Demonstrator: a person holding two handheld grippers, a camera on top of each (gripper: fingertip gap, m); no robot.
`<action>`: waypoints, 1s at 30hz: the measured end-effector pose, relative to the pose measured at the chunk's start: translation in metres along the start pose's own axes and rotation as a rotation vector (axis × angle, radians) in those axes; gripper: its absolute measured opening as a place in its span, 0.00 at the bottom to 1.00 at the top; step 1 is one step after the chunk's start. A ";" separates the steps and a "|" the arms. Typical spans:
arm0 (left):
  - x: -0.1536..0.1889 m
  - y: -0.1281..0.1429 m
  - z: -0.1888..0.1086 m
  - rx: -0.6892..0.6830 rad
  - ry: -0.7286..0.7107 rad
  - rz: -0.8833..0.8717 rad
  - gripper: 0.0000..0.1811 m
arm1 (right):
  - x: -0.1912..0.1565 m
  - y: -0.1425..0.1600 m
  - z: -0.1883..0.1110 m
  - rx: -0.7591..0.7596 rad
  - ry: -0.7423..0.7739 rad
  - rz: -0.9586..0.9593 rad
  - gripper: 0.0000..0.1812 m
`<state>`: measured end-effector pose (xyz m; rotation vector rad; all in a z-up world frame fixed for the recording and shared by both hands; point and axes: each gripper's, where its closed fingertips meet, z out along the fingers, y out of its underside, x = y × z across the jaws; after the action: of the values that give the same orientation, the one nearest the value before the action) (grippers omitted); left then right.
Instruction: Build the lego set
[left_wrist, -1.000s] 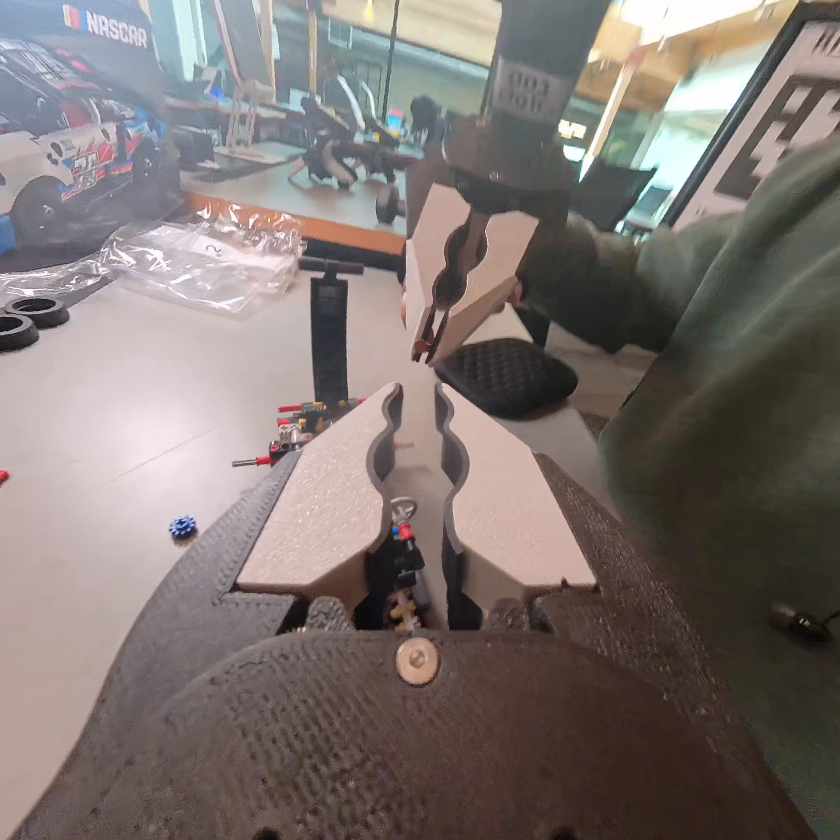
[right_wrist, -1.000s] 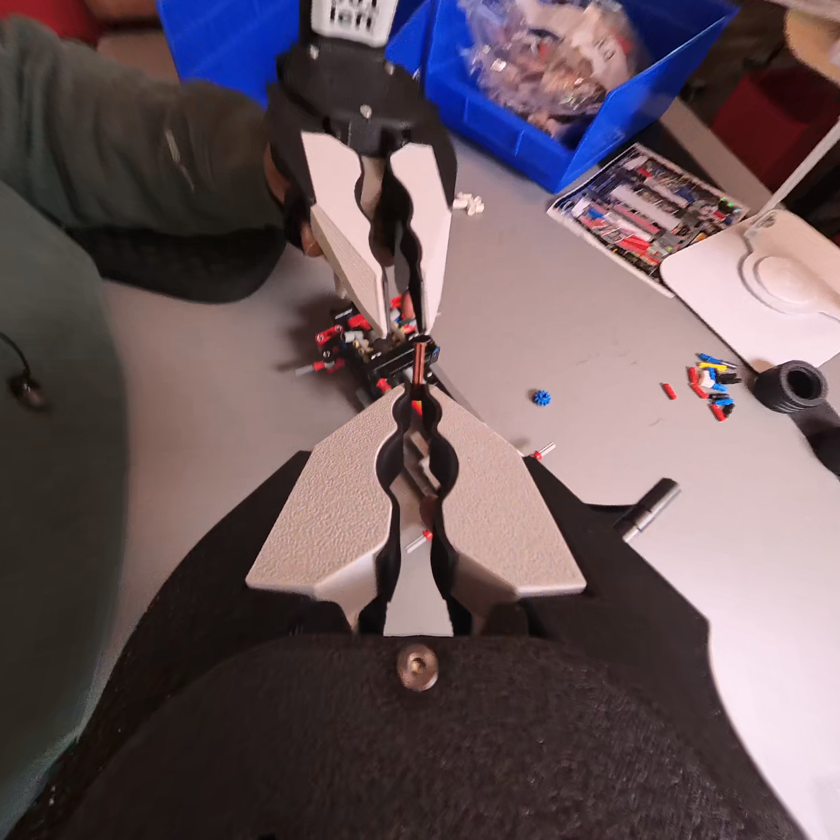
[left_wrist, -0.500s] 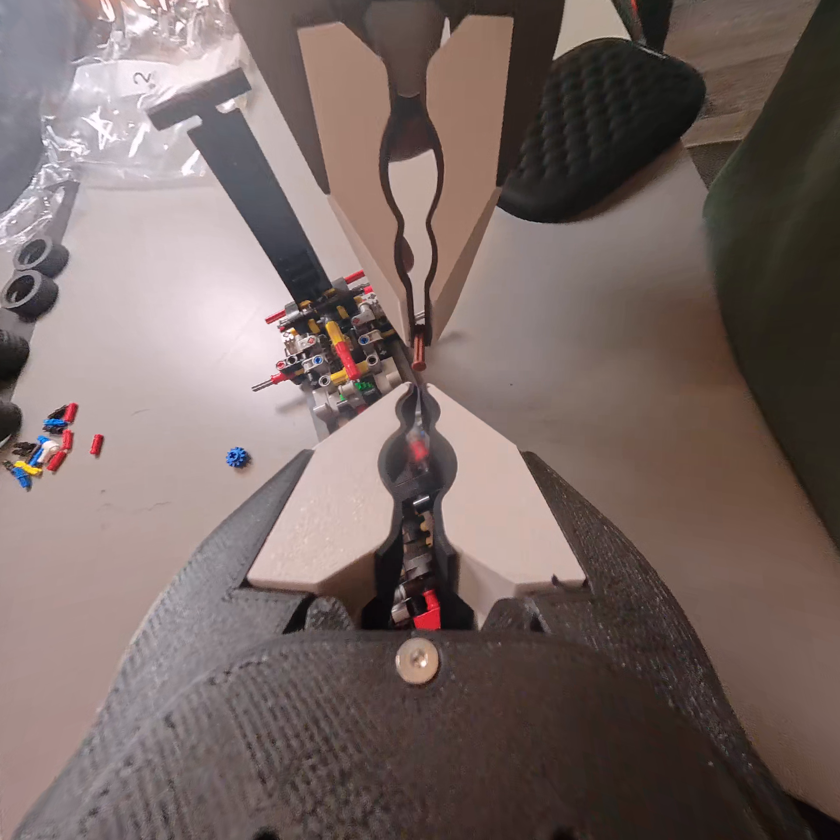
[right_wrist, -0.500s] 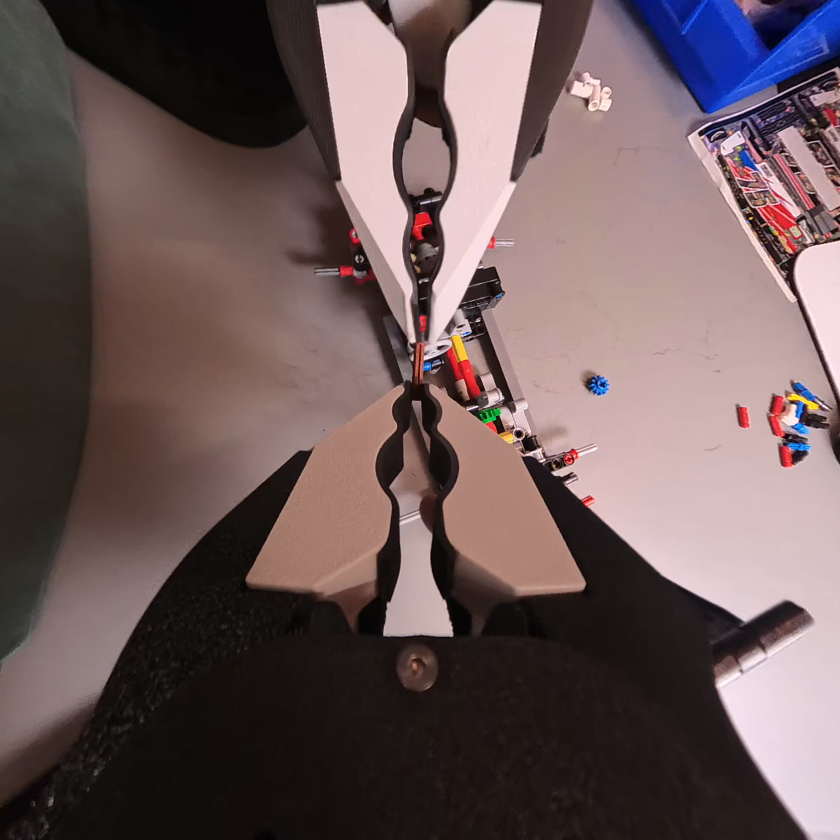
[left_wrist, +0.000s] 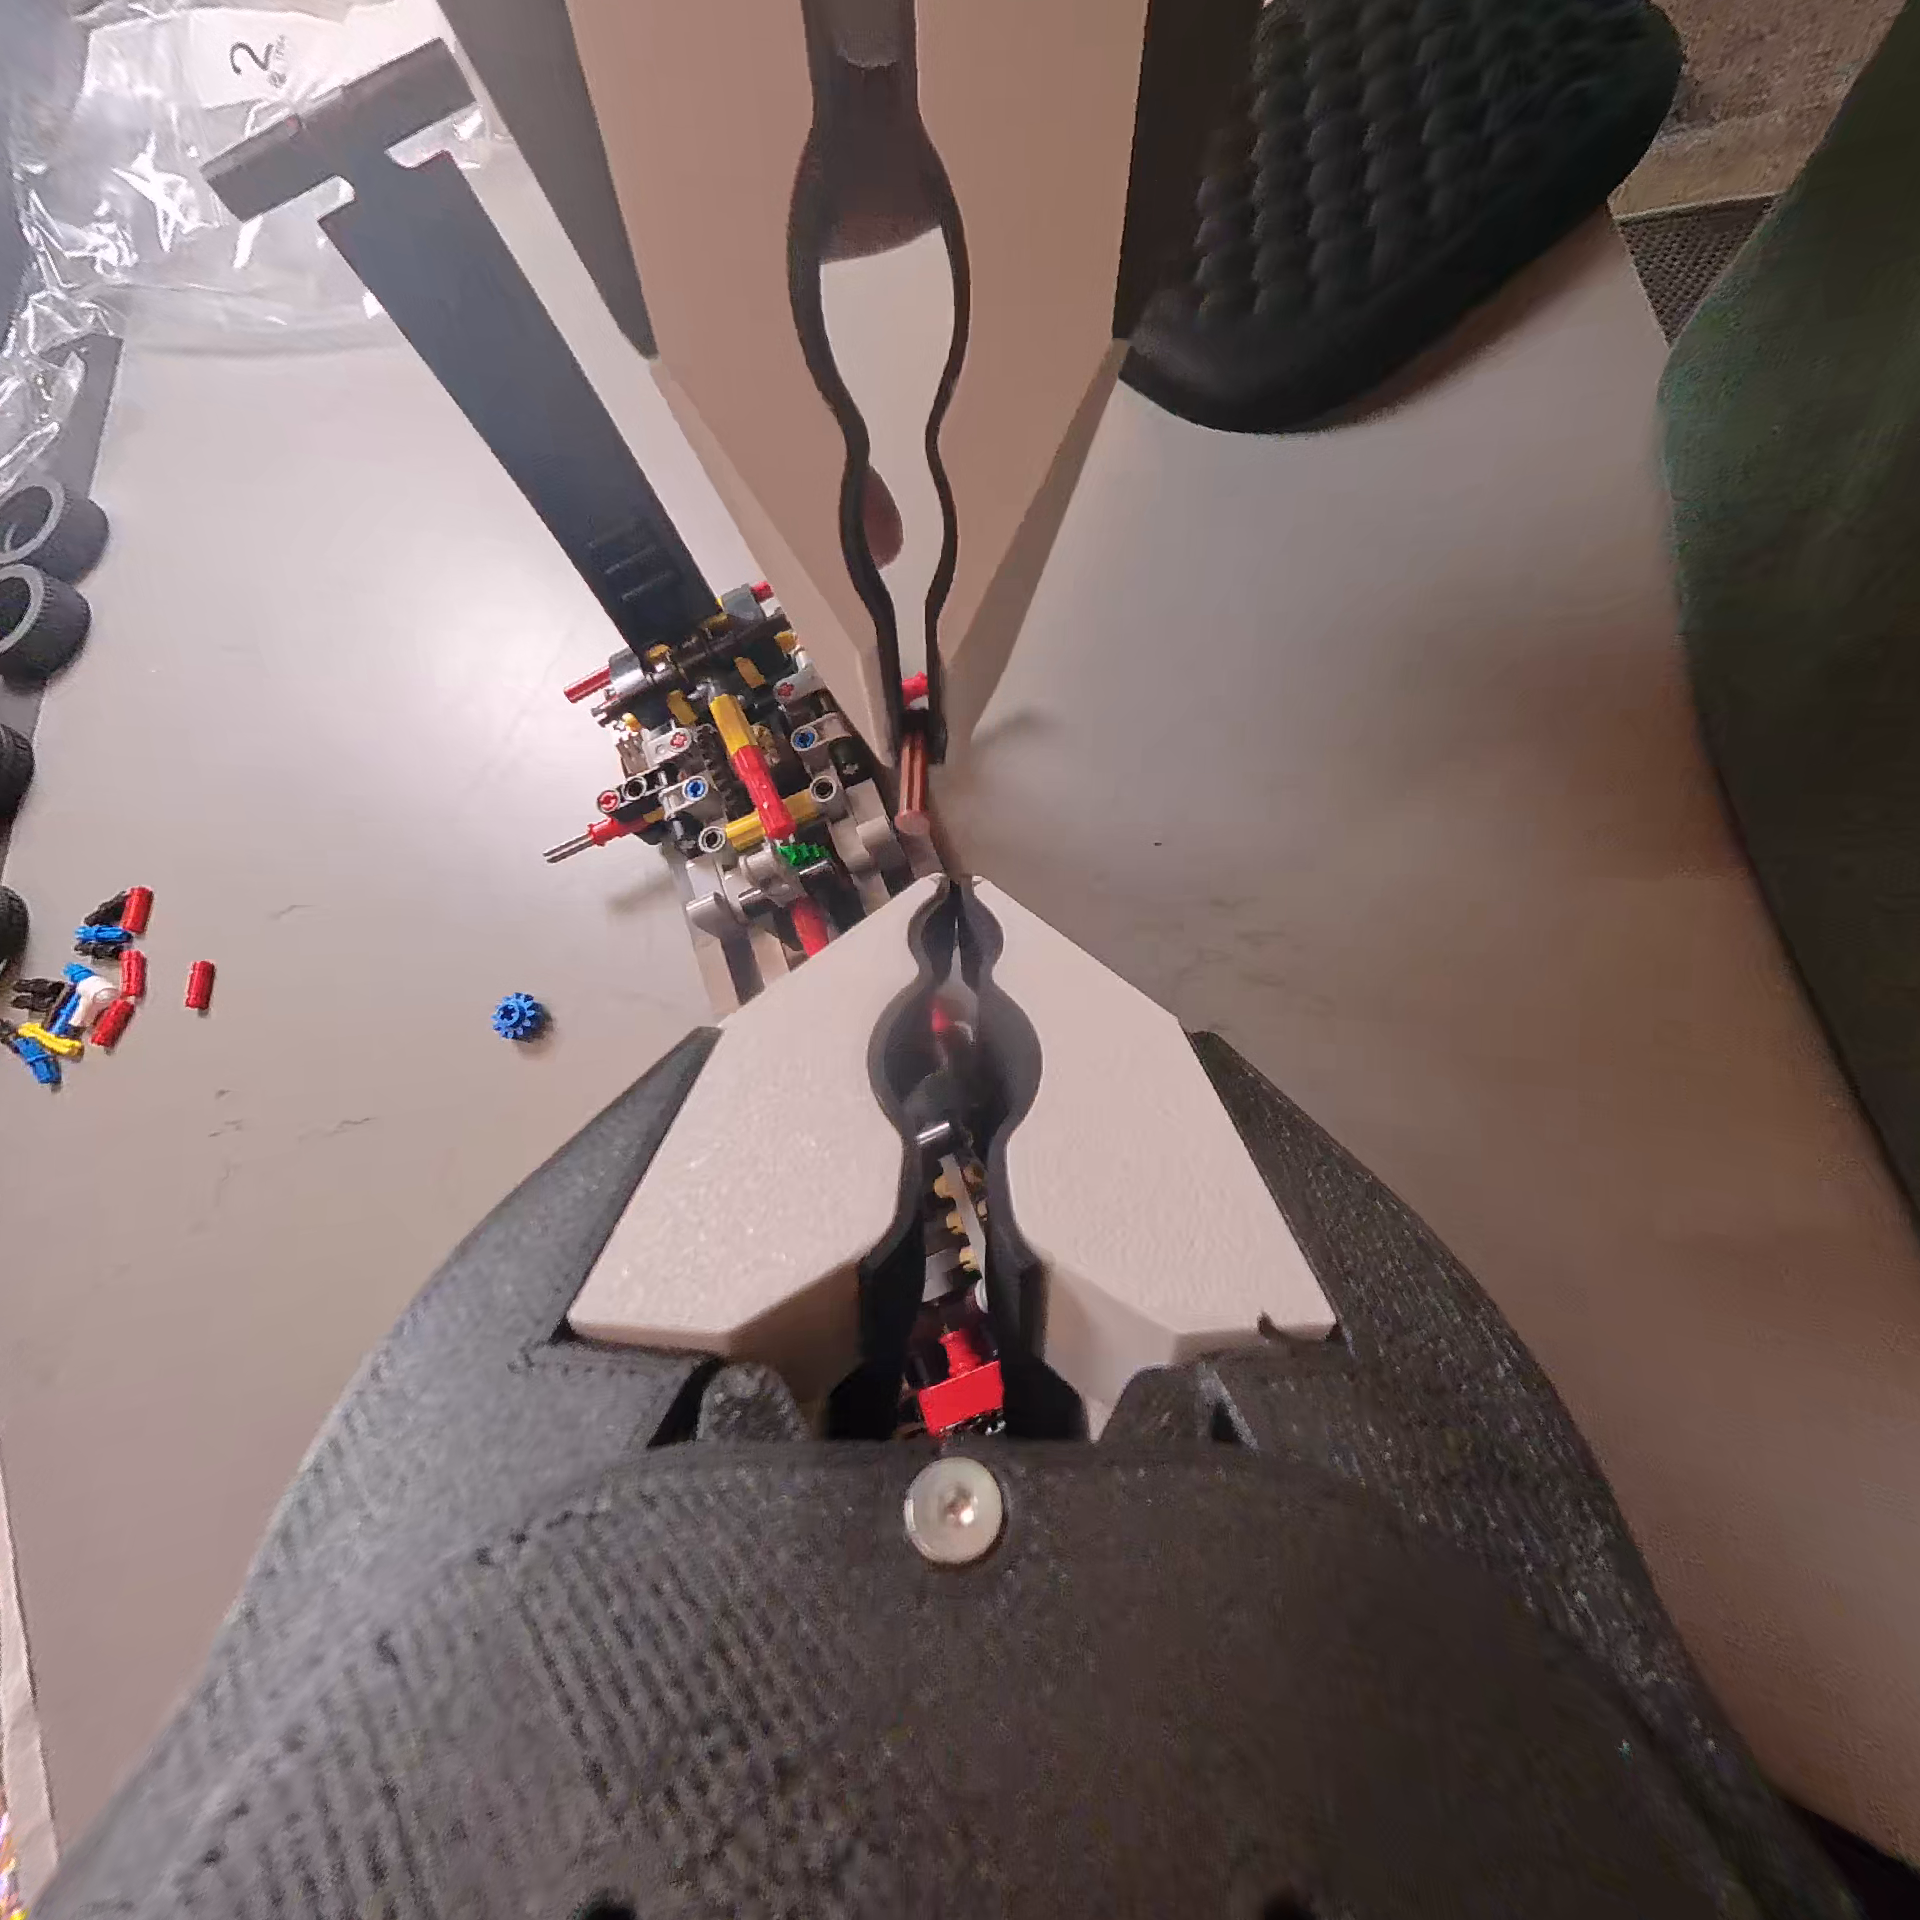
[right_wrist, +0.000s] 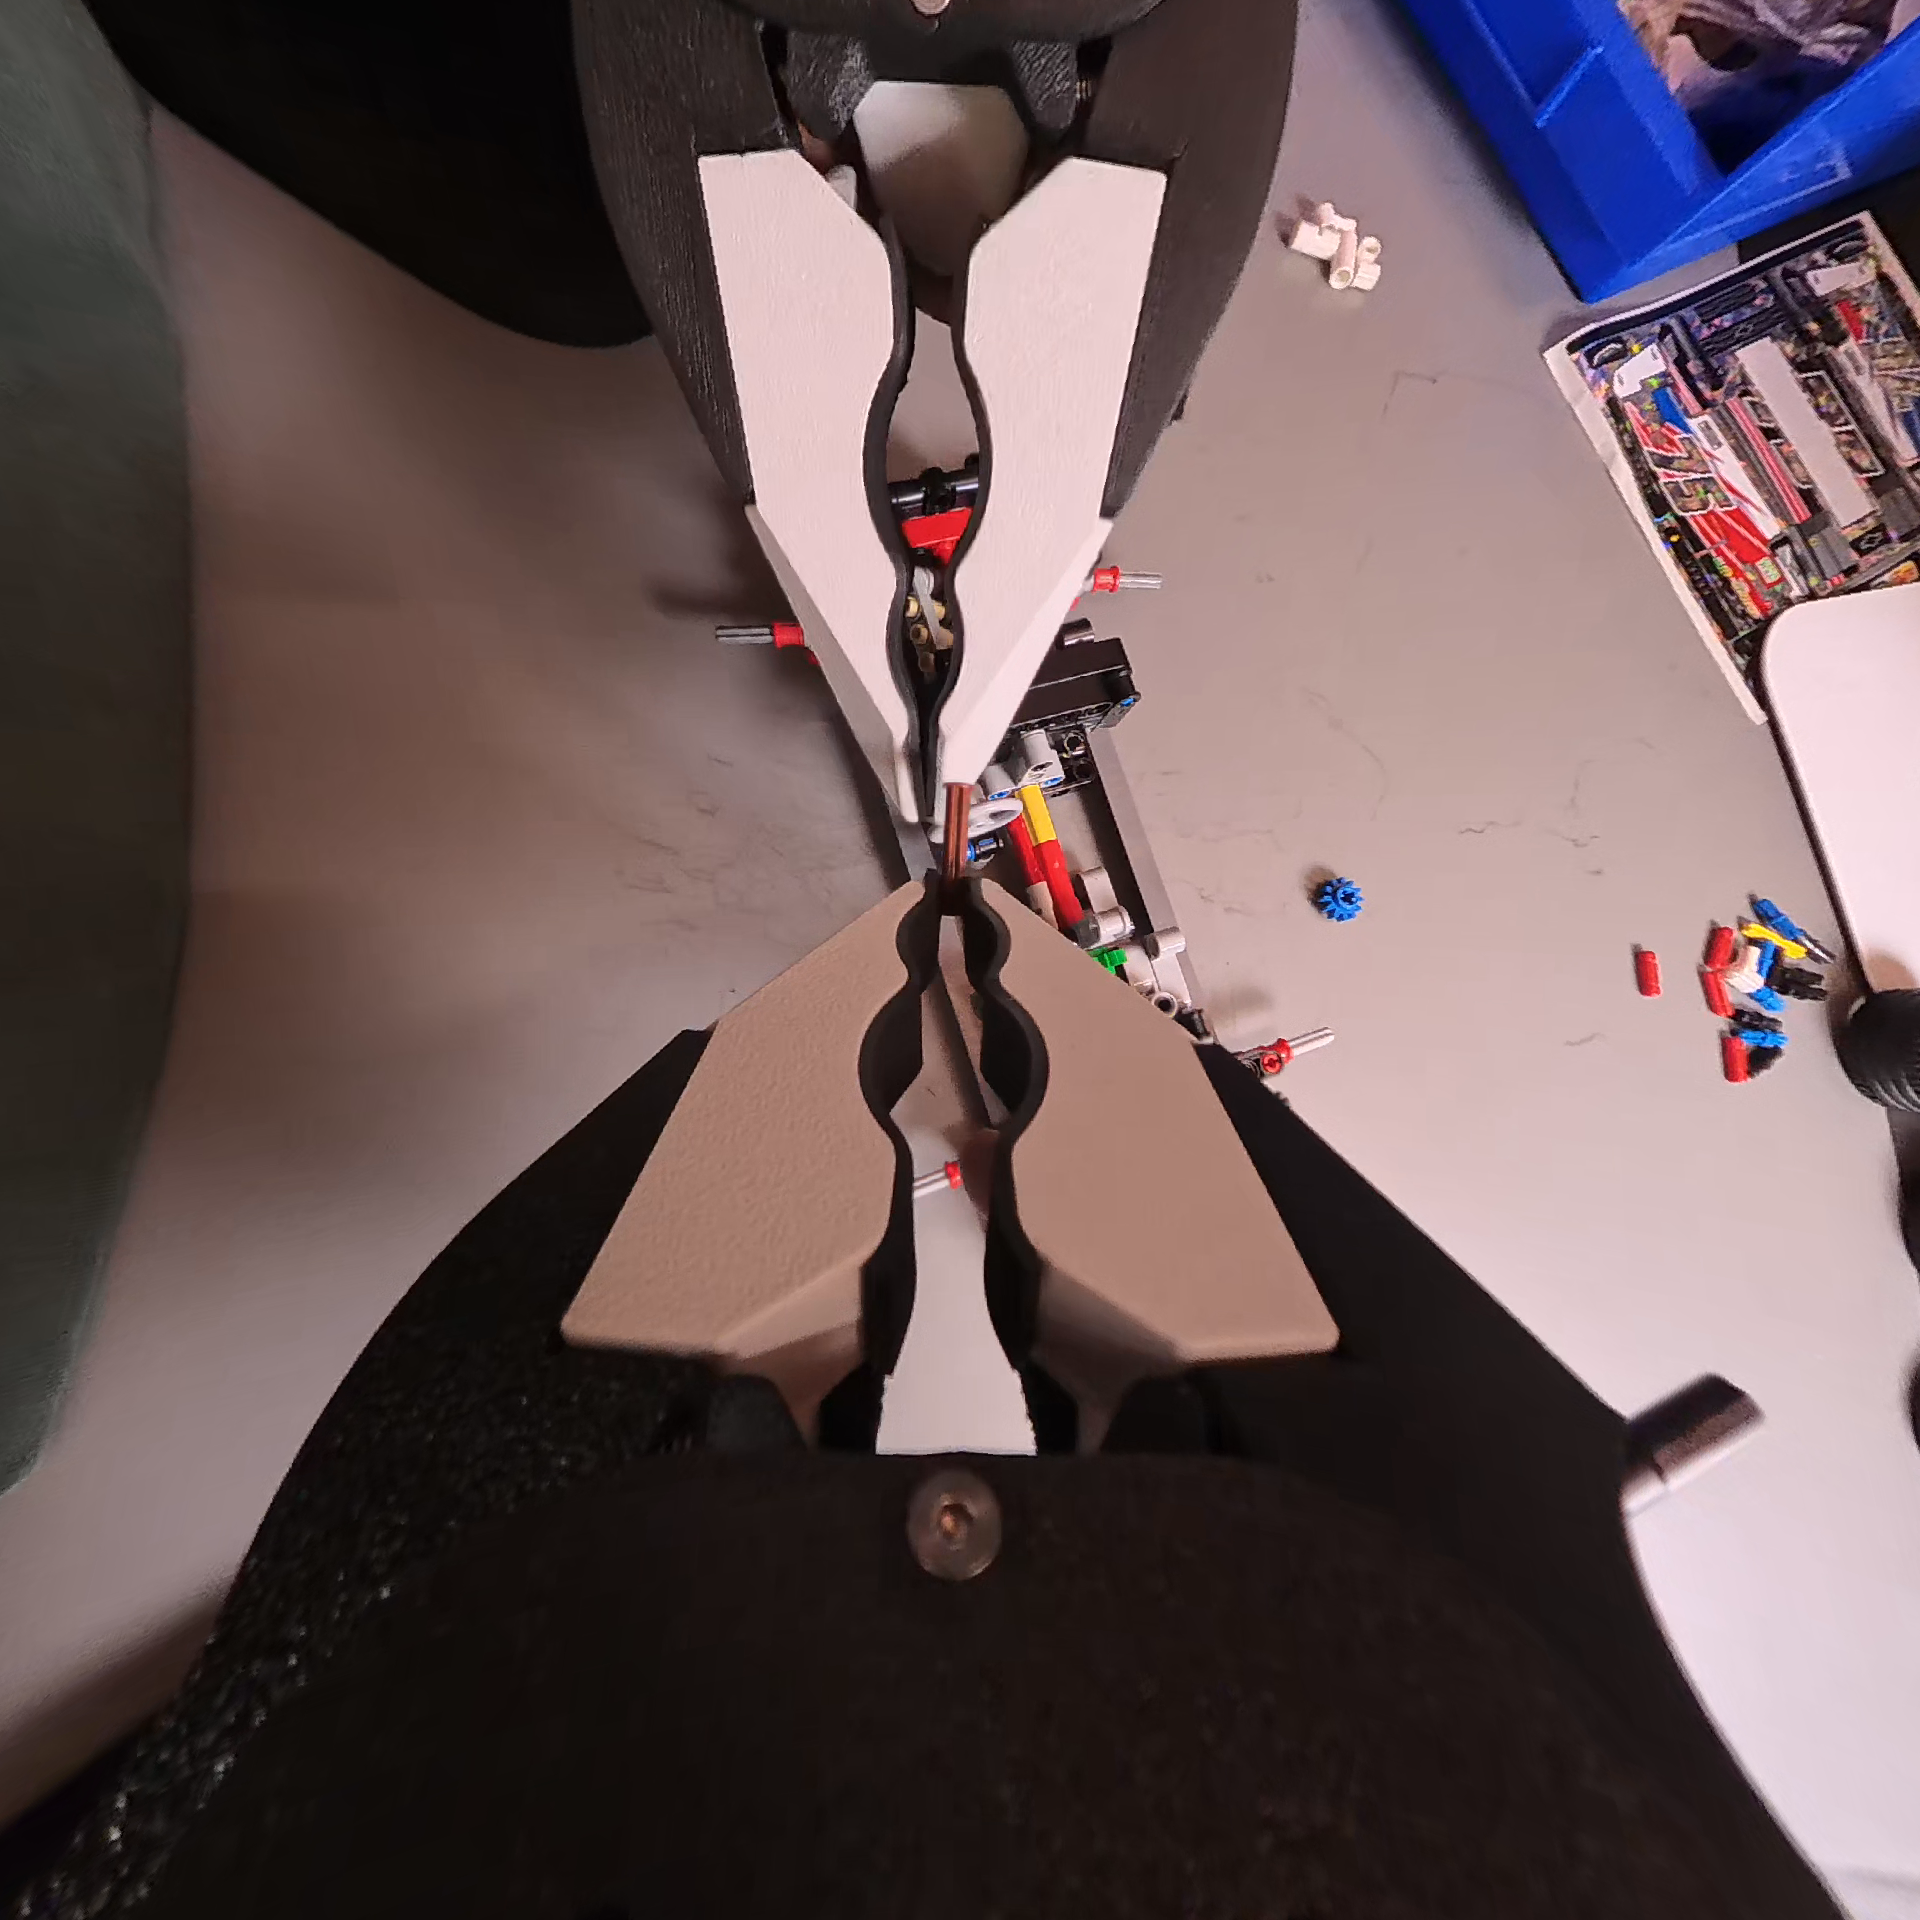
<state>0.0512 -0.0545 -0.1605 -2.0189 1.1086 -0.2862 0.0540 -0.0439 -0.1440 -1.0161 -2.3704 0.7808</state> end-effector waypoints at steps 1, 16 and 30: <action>-0.001 0.000 -0.001 0.008 -0.008 -0.008 0.00 | 0.001 0.000 0.000 -0.003 0.003 0.001 0.01; -0.006 -0.002 -0.013 0.023 -0.036 -0.037 0.00 | 0.000 -0.008 0.008 -0.029 -0.001 -0.036 0.00; 0.001 -0.001 0.000 0.031 -0.009 -0.080 0.05 | -0.006 0.007 0.015 -0.118 -0.014 -0.040 0.01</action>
<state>0.0525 -0.0550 -0.1595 -2.0377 1.0135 -0.3331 0.0527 -0.0491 -0.1605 -1.0098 -2.4656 0.6422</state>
